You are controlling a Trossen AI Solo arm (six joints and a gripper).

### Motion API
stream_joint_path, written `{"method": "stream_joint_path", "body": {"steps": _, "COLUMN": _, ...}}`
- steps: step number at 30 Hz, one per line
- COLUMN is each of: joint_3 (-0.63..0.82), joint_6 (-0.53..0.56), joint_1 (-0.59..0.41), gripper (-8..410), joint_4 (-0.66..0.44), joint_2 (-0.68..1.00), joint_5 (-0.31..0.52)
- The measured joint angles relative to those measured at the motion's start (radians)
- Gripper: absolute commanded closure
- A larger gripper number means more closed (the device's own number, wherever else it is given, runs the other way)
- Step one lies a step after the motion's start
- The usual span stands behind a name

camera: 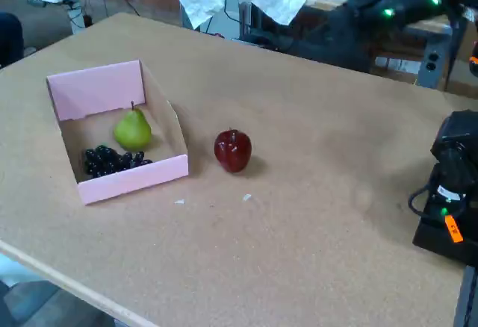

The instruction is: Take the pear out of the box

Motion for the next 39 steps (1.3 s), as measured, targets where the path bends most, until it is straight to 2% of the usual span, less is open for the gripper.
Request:
{"method": "stream_joint_path", "body": {"steps": 7, "joint_3": 0.253, "joint_6": -0.031, "joint_1": 0.055, "gripper": 402, "joint_4": -0.234, "joint_2": 0.300, "joint_5": -0.003}}
{"method": "stream_joint_path", "body": {"steps": 13, "joint_3": 0.473, "joint_6": 0.003, "joint_1": 0.102, "gripper": 402, "joint_4": -0.455, "joint_2": 0.553, "joint_5": 0.000}}
{"method": "stream_joint_path", "body": {"steps": 15, "joint_3": 0.545, "joint_6": -0.008, "joint_1": 0.122, "gripper": 402, "joint_4": -0.517, "joint_2": 0.628, "joint_5": 0.040}}
{"method": "stream_joint_path", "body": {"steps": 17, "joint_3": 0.612, "joint_6": -0.033, "joint_1": 0.146, "gripper": 402, "joint_4": -0.559, "joint_2": 0.694, "joint_5": 0.114}}
{"method": "stream_joint_path", "body": {"steps": 20, "joint_3": 0.708, "joint_6": -0.075, "joint_1": 0.177, "gripper": 402, "joint_4": -0.591, "joint_2": 0.785, "joint_5": 0.220}}
{"method": "stream_joint_path", "body": {"steps": 22, "joint_3": 0.766, "joint_6": -0.108, "joint_1": 0.188, "gripper": 402, "joint_4": -0.604, "joint_2": 0.843, "joint_5": 0.251}}
{"method": "stream_joint_path", "body": {"steps": 39, "joint_3": 1.195, "joint_6": -0.320, "joint_1": 0.156, "gripper": 402, "joint_4": -0.640, "joint_2": 1.283, "joint_5": 0.265}}
